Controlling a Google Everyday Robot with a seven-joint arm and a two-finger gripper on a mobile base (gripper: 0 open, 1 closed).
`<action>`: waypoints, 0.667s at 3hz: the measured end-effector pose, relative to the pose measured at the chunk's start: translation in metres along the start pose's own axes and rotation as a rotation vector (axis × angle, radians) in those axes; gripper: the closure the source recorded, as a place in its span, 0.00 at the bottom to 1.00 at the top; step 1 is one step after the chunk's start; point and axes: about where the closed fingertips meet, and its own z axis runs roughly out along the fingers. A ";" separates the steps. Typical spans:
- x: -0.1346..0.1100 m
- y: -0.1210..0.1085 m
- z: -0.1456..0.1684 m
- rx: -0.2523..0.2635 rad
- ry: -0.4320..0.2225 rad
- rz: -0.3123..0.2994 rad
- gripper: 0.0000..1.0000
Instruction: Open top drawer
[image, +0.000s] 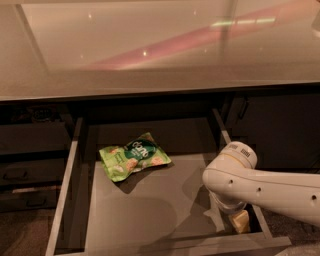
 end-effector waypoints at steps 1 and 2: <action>0.000 0.000 0.000 0.000 0.000 0.000 0.00; 0.000 -0.001 -0.003 0.000 0.000 0.000 0.00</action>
Offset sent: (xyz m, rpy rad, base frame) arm 0.0071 0.0016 0.1249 0.1192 -0.1491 -0.0003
